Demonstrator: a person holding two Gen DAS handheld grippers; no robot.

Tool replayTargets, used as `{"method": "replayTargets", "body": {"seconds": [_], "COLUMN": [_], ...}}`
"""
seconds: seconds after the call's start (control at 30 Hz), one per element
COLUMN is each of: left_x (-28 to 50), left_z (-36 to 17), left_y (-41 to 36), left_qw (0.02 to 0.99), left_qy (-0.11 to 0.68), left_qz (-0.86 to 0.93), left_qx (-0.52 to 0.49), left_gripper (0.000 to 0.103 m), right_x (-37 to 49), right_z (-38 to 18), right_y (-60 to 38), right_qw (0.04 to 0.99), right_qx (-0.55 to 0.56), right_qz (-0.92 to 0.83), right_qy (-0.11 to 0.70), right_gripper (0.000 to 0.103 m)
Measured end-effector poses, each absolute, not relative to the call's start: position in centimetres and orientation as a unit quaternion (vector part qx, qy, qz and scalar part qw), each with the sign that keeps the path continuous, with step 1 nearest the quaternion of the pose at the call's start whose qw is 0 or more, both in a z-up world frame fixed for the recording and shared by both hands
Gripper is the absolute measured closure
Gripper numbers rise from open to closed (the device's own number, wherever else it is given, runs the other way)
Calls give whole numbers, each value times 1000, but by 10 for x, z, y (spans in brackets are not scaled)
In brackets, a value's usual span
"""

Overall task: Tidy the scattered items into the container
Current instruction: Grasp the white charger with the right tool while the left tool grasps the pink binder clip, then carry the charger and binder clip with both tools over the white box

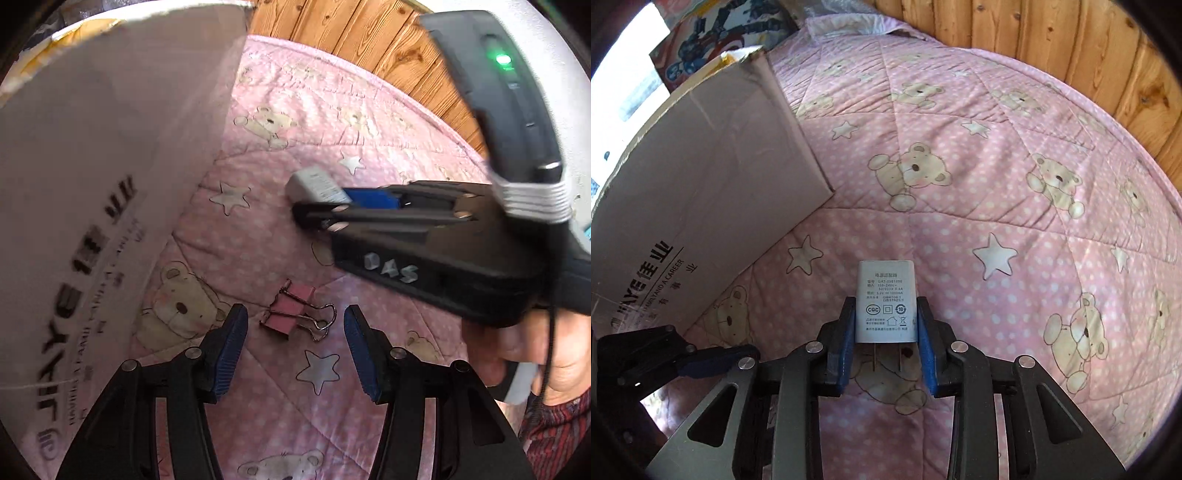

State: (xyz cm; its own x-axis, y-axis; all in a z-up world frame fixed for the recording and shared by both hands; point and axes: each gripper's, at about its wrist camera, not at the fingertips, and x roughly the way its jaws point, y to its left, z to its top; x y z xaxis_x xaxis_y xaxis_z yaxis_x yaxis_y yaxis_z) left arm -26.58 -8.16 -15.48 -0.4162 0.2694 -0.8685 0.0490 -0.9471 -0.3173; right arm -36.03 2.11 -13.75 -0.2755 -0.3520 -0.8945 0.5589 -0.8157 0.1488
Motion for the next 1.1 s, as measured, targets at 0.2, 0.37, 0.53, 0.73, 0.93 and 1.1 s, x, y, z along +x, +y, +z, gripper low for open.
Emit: {"method": "replayTargets", "body": {"seconds": [0.2,0.37,0.53,0.73,0.93,1.1], "left_x": [-267,-261,-265,-276,-269,-258], "left_z": [-157,-161,-159,-159,-160,-151], "left_y": [-69,-71,-66,-47,-54,-58], "left_qw": [88,106,109,105,125,134], "left_qy": [-101,-95,-86,-58,-57,-71], "left_qz": [848,852,851,864,867,867], "left_qx": [-512,-504,-506,-488,-479,-475], "left_gripper": [67,82,76,46,82,82], "right_x": [-358,-349,-346,-339,-333,-327], "right_z": [-137,-133,-133,-132,-133,-127], "right_y": [55,71,77,84,96,97], "right_qw": [275,275,279,275,268,262], "right_qx": [535,529,527,524,526,524], "right_qz": [-798,-802,-803,-806,-805,-807], "right_qy": [42,9,-10,-25,-64,-81], "right_gripper": [71,71,71,71,71,71]}}
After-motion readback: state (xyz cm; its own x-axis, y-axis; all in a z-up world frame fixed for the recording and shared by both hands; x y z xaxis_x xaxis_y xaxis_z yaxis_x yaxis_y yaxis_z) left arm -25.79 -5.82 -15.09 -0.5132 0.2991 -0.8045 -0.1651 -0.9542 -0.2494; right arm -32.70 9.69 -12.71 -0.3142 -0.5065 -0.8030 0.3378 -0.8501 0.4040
